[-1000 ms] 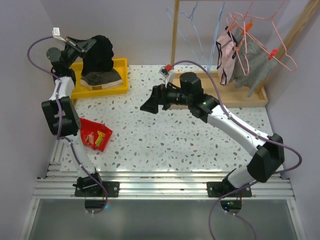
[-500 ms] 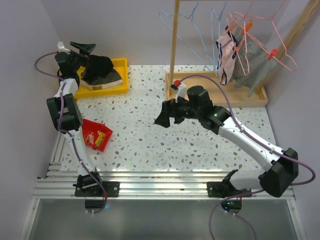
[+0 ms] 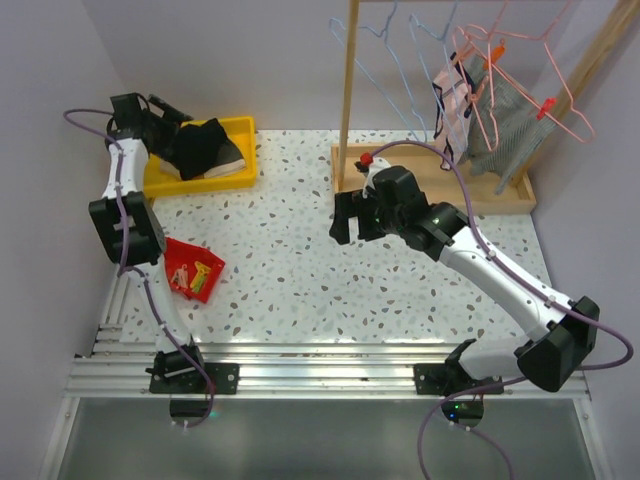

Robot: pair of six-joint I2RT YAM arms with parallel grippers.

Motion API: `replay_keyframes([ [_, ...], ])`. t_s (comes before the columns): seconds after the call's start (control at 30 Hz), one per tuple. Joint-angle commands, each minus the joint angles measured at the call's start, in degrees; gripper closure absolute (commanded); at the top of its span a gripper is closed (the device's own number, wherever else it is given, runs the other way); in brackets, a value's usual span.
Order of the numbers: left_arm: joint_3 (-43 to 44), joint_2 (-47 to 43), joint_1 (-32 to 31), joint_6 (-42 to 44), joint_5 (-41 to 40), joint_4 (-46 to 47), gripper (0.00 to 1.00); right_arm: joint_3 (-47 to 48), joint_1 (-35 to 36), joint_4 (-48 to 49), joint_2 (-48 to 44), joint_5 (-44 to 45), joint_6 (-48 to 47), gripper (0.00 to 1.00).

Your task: Remove the underwear clipped to the hanger

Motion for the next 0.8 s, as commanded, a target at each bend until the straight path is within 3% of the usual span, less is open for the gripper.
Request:
replay_keyframes([
  [0.0, 10.2, 0.7, -0.6, 5.0, -7.3, -13.7, 0.0, 1.7, 0.1, -4.4, -0.4, 3.2, 1.8, 0.01],
  [0.1, 6.3, -2.1, -1.4, 4.8, -7.6, -13.8, 0.0, 0.3, 0.1, -4.2, -1.6, 4.0, 2.2, 0.01],
  [0.17, -6.2, -9.1, -1.8, 2.1, -4.9, 0.2, 0.0, -1.0, 0.1, -3.4, -2.5, 4.4, 2.6, 0.01],
  [0.27, -13.0, -14.9, -2.0, -2.1, -4.6, 11.6, 0.0, -1.8, 0.0, -3.5, -3.3, 5.0, 2.9, 0.01],
  [0.4, -12.4, -17.5, -2.0, -2.8, -8.0, 13.2, 0.0, -2.5, 0.1, -4.1, -4.5, 5.4, 3.0, 0.01],
  [0.57, -15.3, -21.9, -2.0, -3.4, -5.2, 16.4, 0.0, -5.4, 0.0, -2.5, -7.7, 6.4, 3.7, 0.01],
  [0.73, -21.8, -27.3, -2.8, -5.2, 14.9, 26.3, 0.0, -4.9, -0.4, -3.9, -9.0, 4.3, 4.0, 0.01],
  [0.77, -26.3, -28.9, -3.4, -4.7, 19.0, 28.1, 0.0, -4.4, -0.4, -4.3, -8.7, 4.1, 3.7, 0.01],
])
